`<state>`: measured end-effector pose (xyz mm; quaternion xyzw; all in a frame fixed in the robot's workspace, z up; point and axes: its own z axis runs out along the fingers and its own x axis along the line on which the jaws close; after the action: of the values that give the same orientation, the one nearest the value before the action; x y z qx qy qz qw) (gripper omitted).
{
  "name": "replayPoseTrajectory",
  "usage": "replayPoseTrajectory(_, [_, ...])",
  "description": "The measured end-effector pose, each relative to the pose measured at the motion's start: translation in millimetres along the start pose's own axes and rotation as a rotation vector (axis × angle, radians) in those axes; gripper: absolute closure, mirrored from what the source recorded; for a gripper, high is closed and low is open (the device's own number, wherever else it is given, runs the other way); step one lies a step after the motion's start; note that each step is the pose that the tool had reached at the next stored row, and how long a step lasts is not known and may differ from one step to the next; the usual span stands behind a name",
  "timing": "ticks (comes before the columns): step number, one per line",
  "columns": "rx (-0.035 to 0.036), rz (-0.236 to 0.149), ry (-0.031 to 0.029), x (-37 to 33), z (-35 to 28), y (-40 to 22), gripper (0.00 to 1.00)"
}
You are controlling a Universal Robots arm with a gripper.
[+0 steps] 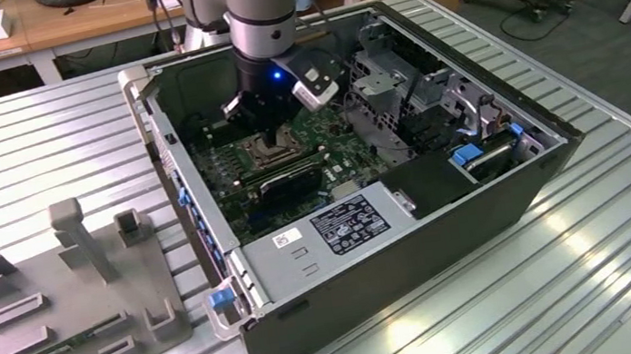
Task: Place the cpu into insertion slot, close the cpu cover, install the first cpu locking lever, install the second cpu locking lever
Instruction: 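Install the second cpu locking lever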
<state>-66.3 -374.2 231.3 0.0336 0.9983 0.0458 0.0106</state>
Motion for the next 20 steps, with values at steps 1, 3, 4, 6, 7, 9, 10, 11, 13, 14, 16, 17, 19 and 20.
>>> replayPoseTrajectory(1, [0.0001, 0.0, 0.0001, -0.1, -2.4, 0.2, 0.89])
replayPoseTrajectory(3, [0.0001, 0.0, 0.0005, -0.3, -6.5, 0.6, 0.89])
replayPoseTrajectory(4, [0.0001, 0.0, 0.0007, -0.4, -8.4, 0.8, 0.89])
replayPoseTrajectory(6, [0.0001, 0.0, 0.0011, -0.4, -11.5, 1.1, 0.89])
replayPoseTrajectory(7, [0.0003, 0.0, 0.0016, -0.5, -12.9, 1.2, 0.89])
replayPoseTrajectory(9, [0.0, 0.0, 0.003, -0.8, -13.5, 1.1, 0.89])
replayPoseTrajectory(10, [0.0002, 0.0, 0.0043, -1.0, -13.7, 0.6, 0.89])
replayPoseTrajectory(11, [0.0004, 0.0, 0.0065, -1.2, -14.0, -0.1, 0.89])
replayPoseTrajectory(13, [0.0009, 0.001, 0.0112, -1.6, -14.6, -2.2, 0.89])
replayPoseTrajectory(14, [0.001, 0.001, 0.0136, -1.9, -14.9, -3.3, 0.89])
replayPoseTrajectory(16, [0.0013, 0.002, 0.0185, -2.4, -15.5, -5.6, 0.89])
replayPoseTrajectory(17, [0.0014, 0.002, 0.0211, -2.7, -15.7, -6.8, 0.89])
replayPoseTrajectory(19, [0.0018, 0.002, 0.0258, -3.2, -16.1, -8.9, 0.89])
replayPoseTrajectory(20, [0.0019, 0.002, 0.0274, -3.4, -16.2, -9.8, 0.89])
